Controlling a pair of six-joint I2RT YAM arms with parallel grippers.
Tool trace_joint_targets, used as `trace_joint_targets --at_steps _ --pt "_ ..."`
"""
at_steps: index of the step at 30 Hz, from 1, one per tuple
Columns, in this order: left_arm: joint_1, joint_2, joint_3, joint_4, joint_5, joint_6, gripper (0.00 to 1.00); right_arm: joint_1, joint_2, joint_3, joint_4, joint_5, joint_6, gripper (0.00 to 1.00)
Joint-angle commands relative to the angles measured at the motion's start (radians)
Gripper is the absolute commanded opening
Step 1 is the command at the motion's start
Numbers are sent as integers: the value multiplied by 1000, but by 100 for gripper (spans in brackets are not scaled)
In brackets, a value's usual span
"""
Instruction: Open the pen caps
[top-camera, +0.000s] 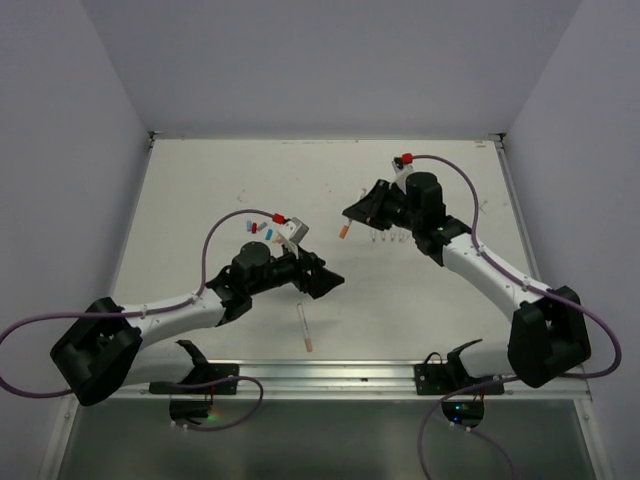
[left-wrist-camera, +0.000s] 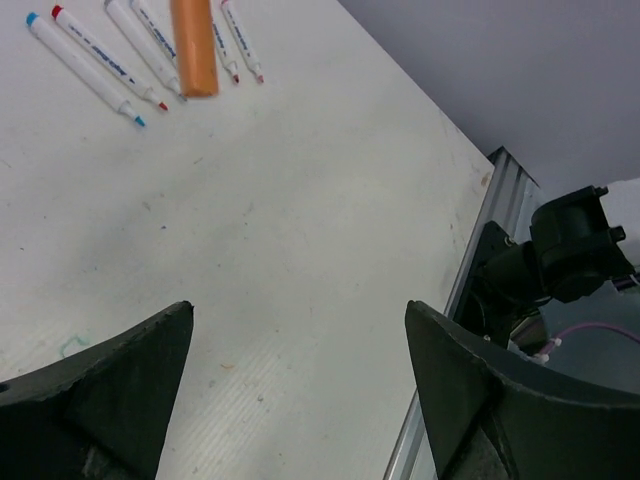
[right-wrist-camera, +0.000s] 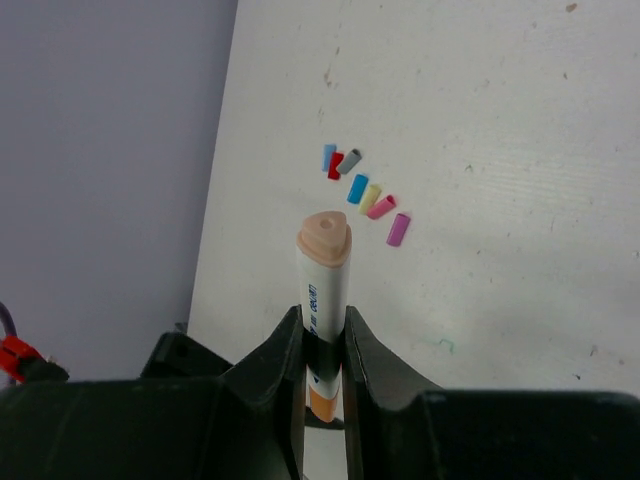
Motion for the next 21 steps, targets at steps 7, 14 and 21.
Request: trace_joint_targets --at_steps 7,14,21 --pt "50 48 97 -30 27 30 87 94 -150 -91 -27 -70 -40 0" --pt "57 40 109 1 72 53 80 155 -166 -101 -45 -62 -36 0" --pt "65 25 115 -1 80 47 59 190 -155 -116 -36 -57 -26 0"
